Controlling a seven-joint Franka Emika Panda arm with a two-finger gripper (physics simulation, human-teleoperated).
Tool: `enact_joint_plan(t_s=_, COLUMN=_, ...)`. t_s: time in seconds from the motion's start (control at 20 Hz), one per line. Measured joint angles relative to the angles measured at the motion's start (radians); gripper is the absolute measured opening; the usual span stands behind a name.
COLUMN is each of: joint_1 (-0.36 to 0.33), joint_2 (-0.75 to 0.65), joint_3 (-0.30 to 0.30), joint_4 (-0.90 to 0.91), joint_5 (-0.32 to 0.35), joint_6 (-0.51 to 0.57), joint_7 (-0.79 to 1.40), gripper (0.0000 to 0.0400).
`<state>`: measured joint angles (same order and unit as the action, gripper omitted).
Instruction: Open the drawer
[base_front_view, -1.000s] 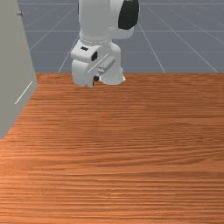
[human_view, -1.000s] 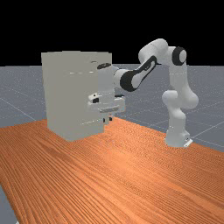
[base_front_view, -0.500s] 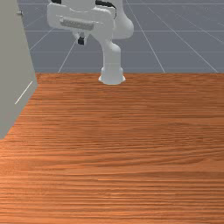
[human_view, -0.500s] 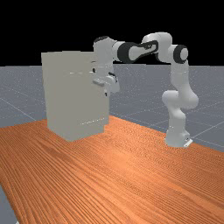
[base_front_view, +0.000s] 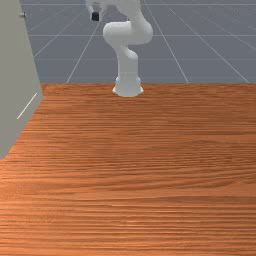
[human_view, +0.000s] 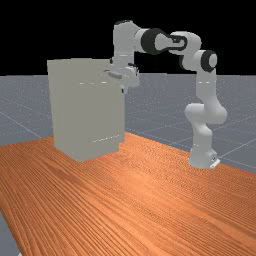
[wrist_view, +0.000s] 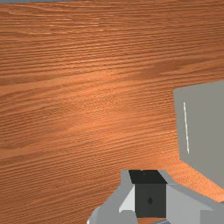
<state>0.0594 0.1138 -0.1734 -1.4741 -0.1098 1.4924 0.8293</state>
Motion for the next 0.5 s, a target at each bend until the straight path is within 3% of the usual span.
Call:
enact_joint_plan(t_s=0.3, joint_1=-0.065, joint_2=0.014, joint_3=-0.060, joint_4=0.292, joint_5=0.014, joint_6=-0.057, joint_7=-0.003, gripper=0.0000)
enact_joint_plan(t_s=0.35, joint_1=-0.081, joint_2=0.032, joint_3=-0.074, joint_4=0.345, joint_5=0.017, joint_6=-0.074, joint_7=-0.006, gripper=0.0035)
enact_joint_plan(t_s=0.4, joint_1=-0.102, joint_2=0.055, joint_3=-0.089, joint_4=0.401, joint_5=0.022, joint_6=-0.096, joint_7=-0.017, gripper=0.0178)
enact_joint_plan(t_s=0.45, joint_1=-0.127, joint_2=0.083, joint_3=-0.104, joint_4=0.463, joint_5=0.029, joint_6=-0.121, joint_7=-0.034, gripper=0.0265)
enact_joint_plan(t_s=0.5, joint_1=-0.158, joint_2=0.123, joint_3=-0.119, joint_4=0.551, joint_5=0.040, joint_6=-0.156, joint_7=-0.060, gripper=0.0318)
